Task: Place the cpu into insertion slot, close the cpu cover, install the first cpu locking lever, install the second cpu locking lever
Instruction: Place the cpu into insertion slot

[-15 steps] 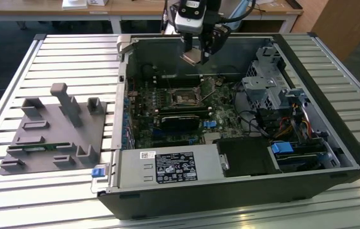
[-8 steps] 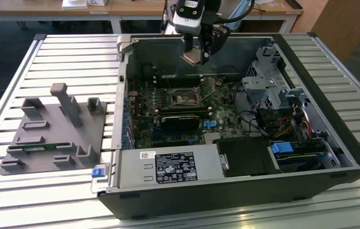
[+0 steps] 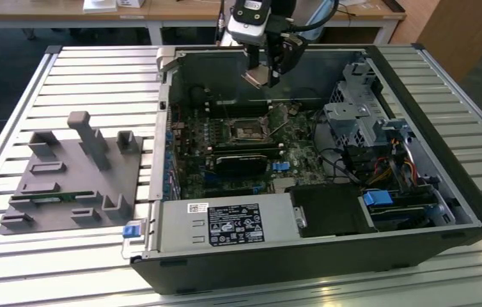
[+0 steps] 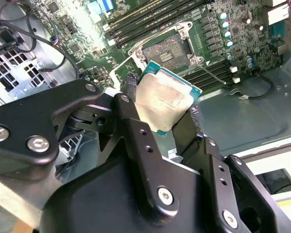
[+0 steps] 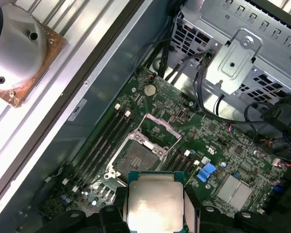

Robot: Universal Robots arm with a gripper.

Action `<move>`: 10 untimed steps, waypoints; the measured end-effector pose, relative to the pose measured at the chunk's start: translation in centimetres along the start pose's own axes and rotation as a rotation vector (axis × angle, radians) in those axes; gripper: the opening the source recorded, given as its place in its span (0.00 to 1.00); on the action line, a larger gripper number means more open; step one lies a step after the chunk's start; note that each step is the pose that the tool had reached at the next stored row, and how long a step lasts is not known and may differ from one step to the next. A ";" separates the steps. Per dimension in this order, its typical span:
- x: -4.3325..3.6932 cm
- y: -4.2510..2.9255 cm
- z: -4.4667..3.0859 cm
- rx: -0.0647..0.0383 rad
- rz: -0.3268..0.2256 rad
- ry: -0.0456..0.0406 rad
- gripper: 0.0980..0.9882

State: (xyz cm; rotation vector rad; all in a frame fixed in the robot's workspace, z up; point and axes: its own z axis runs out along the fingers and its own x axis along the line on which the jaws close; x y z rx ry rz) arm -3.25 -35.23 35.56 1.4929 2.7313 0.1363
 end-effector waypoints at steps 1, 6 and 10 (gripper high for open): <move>0.00 0.00 0.01 0.000 0.006 -0.0005 0.50; 0.00 0.00 0.03 -0.001 0.047 -0.0042 0.50; 0.00 0.00 0.05 -0.001 0.068 -0.0060 0.50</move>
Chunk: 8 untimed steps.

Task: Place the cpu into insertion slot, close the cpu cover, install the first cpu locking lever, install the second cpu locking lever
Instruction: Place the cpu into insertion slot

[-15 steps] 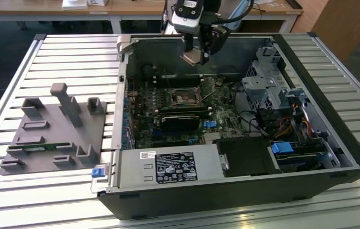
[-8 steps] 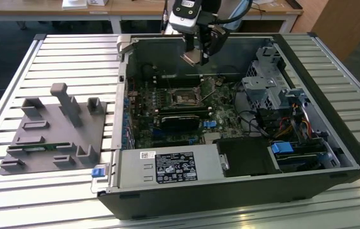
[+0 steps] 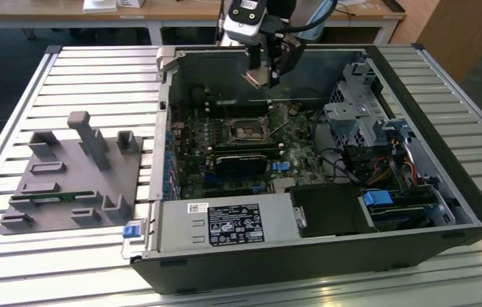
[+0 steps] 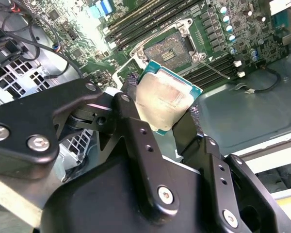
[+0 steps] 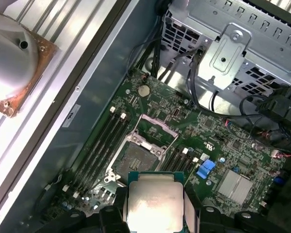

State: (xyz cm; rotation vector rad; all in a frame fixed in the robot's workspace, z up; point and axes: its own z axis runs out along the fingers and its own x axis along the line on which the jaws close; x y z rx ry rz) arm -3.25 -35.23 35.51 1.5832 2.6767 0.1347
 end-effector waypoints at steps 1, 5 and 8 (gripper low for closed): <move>0.00 0.00 0.00 0.000 0.005 -0.0005 0.50; 0.00 0.00 0.02 -0.001 0.027 -0.0024 0.50; 0.00 0.00 0.03 -0.001 0.042 -0.0037 0.50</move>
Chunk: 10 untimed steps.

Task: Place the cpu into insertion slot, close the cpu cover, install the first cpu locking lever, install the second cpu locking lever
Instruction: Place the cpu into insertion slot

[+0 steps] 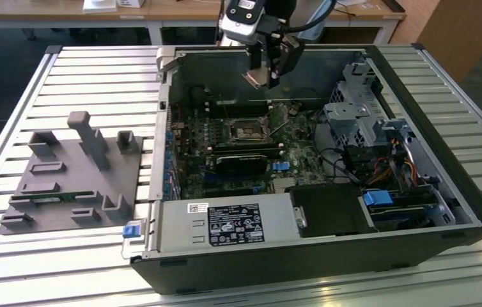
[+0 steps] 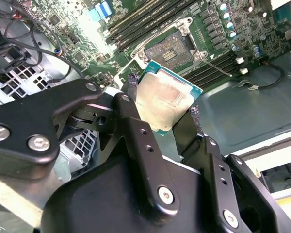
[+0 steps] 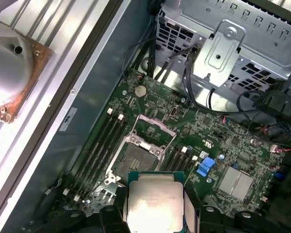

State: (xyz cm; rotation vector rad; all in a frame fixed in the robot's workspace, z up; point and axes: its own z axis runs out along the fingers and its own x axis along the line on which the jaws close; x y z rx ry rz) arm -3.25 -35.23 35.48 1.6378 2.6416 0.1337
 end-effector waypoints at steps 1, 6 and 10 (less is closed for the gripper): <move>0.00 0.00 0.00 0.000 0.005 -0.0004 0.50; 0.00 0.00 0.02 -0.001 0.028 -0.0025 0.50; 0.00 -0.01 0.03 -0.001 0.048 -0.0042 0.50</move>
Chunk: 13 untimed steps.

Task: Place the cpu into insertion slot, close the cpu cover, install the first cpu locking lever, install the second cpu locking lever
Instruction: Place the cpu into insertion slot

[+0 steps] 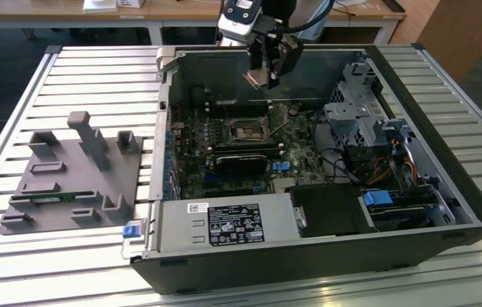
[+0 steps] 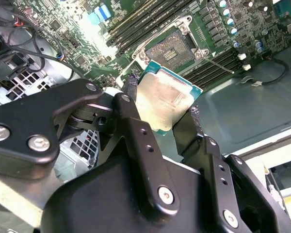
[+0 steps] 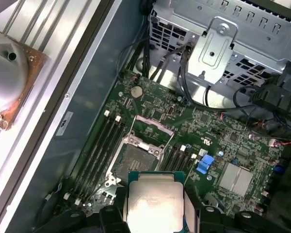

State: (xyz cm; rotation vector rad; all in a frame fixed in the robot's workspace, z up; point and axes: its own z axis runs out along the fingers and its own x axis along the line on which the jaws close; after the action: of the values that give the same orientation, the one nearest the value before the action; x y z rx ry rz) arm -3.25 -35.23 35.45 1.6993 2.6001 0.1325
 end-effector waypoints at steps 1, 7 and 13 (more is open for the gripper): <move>0.00 0.00 0.00 0.000 0.005 -0.0005 0.50; 0.00 0.00 0.02 -0.001 0.034 -0.0031 0.50; 0.00 -0.01 0.05 -0.001 0.064 -0.0058 0.50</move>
State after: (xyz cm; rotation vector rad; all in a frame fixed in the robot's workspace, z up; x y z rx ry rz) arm -3.26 -35.23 35.40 1.7803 2.5420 0.1307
